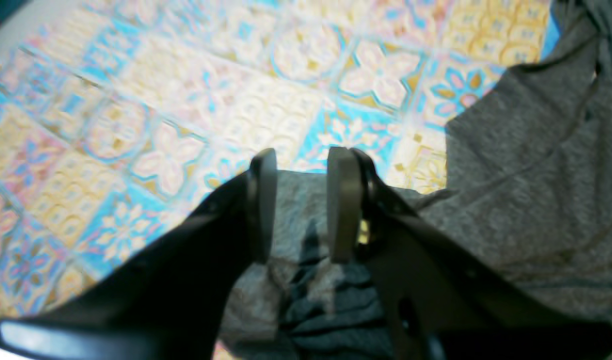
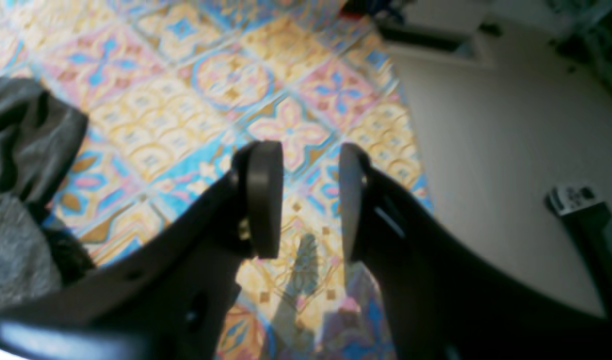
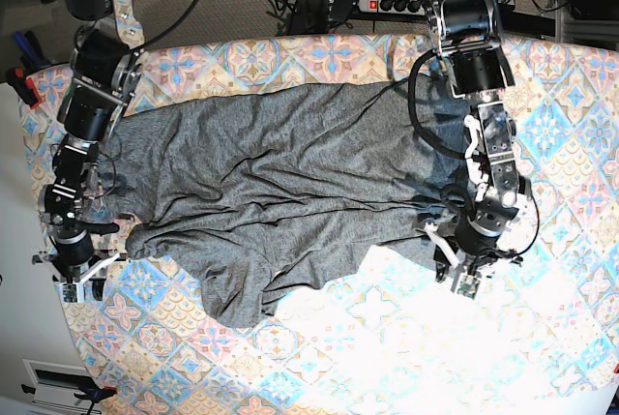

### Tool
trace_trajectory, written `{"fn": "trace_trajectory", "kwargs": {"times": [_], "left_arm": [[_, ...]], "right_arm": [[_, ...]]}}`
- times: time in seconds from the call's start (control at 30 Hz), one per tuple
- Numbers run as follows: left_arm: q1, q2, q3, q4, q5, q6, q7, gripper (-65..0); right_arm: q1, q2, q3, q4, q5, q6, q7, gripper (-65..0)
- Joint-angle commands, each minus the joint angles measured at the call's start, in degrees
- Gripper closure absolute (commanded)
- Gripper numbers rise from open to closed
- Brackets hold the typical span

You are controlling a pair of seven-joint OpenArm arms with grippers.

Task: Layout the t-shirt on the table in an organized manner, then fold the t-shirt properly
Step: 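Drag the held shirt edge with both grippers toward the robot base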

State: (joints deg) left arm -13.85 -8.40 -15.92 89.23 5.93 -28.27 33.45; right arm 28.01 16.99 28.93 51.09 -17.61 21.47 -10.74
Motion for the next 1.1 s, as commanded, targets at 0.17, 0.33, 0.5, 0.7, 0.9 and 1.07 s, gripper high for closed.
{"fn": "trace_trajectory", "kwargs": {"times": [0.17,0.33,0.5,0.7,0.9,1.07], "left_arm": [[1.32,-0.08,-0.21,4.09,-0.97,0.18,-1.14,-17.6],[3.52,0.01,-0.21,6.81,-0.97,0.27,-1.14,-17.6],[6.33,0.10,-0.21,9.19,-0.97,0.27,-1.14,-17.6],[10.20,0.80,-0.21,9.54,-1.06,0.27,-1.06,-17.6],[13.36,2.56,-1.62,11.47,-1.06,0.01,-1.06,-17.6],[15.56,2.91,-1.35,14.11,-1.06,-0.08,-1.06,-17.3]], "right_arm": [[-3.09,0.37,0.13,8.03,0.77,0.02,1.38,-18.2],[-7.39,-1.83,0.22,16.12,0.77,0.02,1.29,-18.2],[-11.53,-4.38,0.13,21.92,0.77,0.02,1.20,-18.2],[-15.31,-5.52,0.22,23.24,0.86,0.02,1.20,-18.2],[-20.14,-6.93,2.59,24.73,0.86,0.02,1.20,-18.2],[-21.11,-9.39,4.43,29.66,0.86,0.11,1.20,-18.2]]}}
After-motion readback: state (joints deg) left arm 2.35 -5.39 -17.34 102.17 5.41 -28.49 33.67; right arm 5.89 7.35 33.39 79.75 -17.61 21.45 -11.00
